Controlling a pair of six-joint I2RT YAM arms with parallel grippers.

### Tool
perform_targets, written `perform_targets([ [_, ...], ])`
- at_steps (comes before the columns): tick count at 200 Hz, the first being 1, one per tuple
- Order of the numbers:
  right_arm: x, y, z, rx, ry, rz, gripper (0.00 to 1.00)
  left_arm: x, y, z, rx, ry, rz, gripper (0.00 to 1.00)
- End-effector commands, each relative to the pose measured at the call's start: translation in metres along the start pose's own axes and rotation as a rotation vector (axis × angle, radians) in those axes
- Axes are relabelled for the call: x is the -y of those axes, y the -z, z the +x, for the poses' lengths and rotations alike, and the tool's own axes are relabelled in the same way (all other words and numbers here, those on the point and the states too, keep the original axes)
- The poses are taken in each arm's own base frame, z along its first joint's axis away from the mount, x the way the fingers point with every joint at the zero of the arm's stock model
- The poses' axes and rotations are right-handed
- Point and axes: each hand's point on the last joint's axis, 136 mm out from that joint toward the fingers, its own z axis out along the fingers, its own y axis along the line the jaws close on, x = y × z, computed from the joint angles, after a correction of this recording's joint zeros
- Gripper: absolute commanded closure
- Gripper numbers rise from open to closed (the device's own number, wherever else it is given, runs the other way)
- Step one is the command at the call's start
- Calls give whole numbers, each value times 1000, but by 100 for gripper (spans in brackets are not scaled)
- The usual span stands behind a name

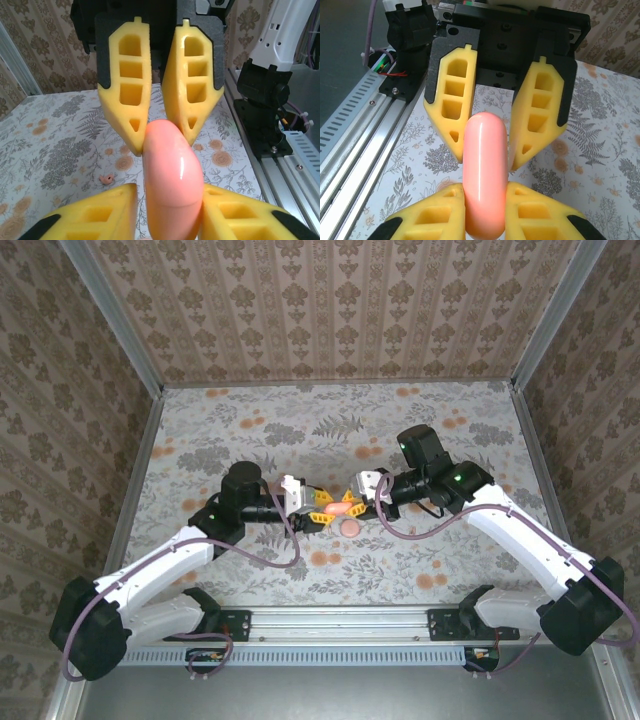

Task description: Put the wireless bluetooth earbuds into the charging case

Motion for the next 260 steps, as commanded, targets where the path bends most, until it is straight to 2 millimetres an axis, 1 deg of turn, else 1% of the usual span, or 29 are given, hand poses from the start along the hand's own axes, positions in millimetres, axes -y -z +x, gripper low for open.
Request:
perform_targets([
  [1, 0, -4, -4, 35, -3, -8, 83, 5, 2, -9, 26, -21, 18, 69],
  [14, 1, -3, -5, 40, -1, -1, 82, 5, 1, -7, 19, -19, 16, 69],
  [30, 2, -3, -6, 45, -4, 5, 81, 5, 2, -5, 15, -16, 13, 72],
  [35, 2, -3, -7, 48, -6, 6, 79, 5, 2, -6, 17, -19, 13, 73],
  [51, 4, -4, -8, 60, -24, 10, 63, 5, 2, -6, 18, -20, 12, 74],
  [65, 6, -5, -10, 71, -33, 15, 58, 4, 2, -6, 17, -21, 10, 74],
  [82, 8, -6, -9, 76, -37, 22, 57, 4, 2, -6, 19, -20, 9, 74],
  [101, 8, -8, -3, 58, -45, 24, 56, 4, 2, -7, 20, -20, 6, 75],
  [129, 12, -8, -2, 49, -54, 40, 55, 4, 3, -8, 22, -23, 3, 75],
  [168, 29, 4, -12, 102, -97, 94, 55, 3, 2, -2, 9, -10, -3, 76],
  [207, 40, 17, -21, 150, -121, 117, 55, 2, 2, 2, 3, -6, -14, 76],
  [260, 44, 18, -14, 137, -144, 127, 55, -1, 3, 2, 12, 0, -27, 76],
])
